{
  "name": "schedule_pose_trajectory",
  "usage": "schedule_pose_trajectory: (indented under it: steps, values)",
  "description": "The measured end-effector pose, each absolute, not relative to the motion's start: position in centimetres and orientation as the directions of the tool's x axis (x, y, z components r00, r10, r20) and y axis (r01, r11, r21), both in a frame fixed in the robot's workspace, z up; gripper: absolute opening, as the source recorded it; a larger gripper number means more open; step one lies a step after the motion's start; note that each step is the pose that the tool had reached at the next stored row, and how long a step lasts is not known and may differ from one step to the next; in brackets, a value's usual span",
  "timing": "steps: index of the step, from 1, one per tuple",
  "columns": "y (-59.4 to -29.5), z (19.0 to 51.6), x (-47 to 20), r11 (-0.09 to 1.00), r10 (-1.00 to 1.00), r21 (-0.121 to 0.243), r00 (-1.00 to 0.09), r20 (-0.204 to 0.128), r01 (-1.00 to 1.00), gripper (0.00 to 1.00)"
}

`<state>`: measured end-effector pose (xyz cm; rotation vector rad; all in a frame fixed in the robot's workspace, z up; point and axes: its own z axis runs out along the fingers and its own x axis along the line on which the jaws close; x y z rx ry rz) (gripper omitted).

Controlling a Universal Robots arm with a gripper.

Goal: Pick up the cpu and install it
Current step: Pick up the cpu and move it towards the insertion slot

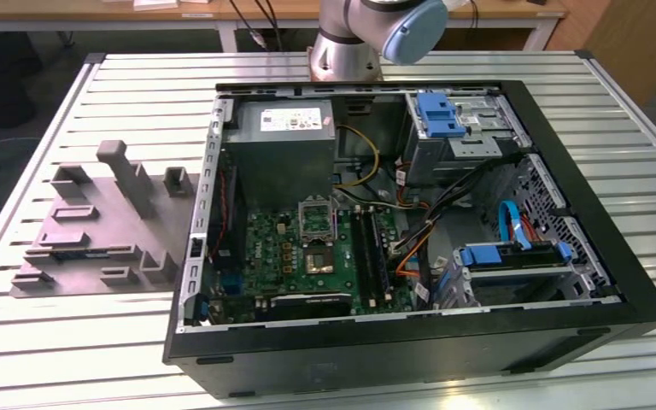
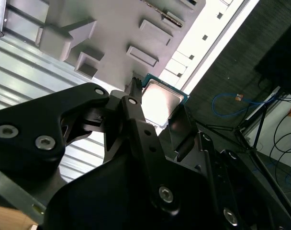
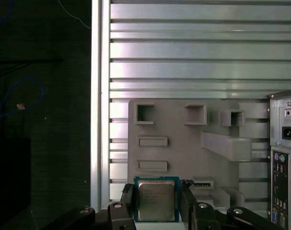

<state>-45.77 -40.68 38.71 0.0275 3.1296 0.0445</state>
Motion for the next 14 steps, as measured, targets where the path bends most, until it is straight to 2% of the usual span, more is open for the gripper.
schedule_pose_trajectory:
  steps: [14]
  values:
    - [-40.68, 38.71, -45.4, 0.999, 0.018, 0.029, -1.0, -0.011, 0.017, 0.47]
